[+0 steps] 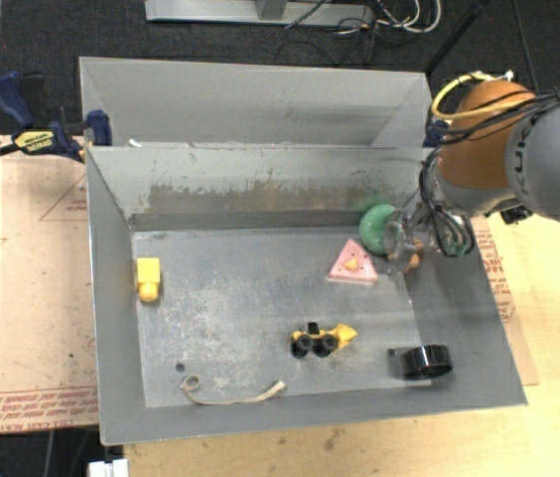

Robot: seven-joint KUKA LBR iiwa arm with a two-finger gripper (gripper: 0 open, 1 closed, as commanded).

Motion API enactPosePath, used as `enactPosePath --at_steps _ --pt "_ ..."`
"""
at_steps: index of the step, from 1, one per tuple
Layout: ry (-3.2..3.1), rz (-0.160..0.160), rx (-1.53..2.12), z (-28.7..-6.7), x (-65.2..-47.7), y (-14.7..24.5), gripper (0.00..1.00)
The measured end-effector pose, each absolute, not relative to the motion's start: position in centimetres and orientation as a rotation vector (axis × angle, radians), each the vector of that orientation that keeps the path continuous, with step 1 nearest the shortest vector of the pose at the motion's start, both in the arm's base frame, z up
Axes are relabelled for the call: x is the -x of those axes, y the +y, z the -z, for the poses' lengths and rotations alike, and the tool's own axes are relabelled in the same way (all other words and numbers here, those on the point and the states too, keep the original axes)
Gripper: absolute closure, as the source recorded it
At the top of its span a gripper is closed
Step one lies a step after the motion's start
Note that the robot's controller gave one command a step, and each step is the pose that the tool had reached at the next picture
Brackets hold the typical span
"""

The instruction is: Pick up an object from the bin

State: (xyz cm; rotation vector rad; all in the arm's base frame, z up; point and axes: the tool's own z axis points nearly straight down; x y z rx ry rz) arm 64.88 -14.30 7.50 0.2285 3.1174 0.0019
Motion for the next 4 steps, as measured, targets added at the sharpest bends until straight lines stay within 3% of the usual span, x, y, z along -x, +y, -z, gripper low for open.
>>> enactPosePath --at_steps 1,2,3,4 --pt "3.117 -0.002 -0.229 -7.5 -64.9 -14.3 1.0" --pt "3.124 0.001 0.272 -11.6 -63.1 -14.3 0.0" --pt "3.126 0.0 0.272 -11.6 -63.0 -14.3 0.0" --pt "3.133 -0.001 0.2 -8.9 -63.5 -13.2 0.0"
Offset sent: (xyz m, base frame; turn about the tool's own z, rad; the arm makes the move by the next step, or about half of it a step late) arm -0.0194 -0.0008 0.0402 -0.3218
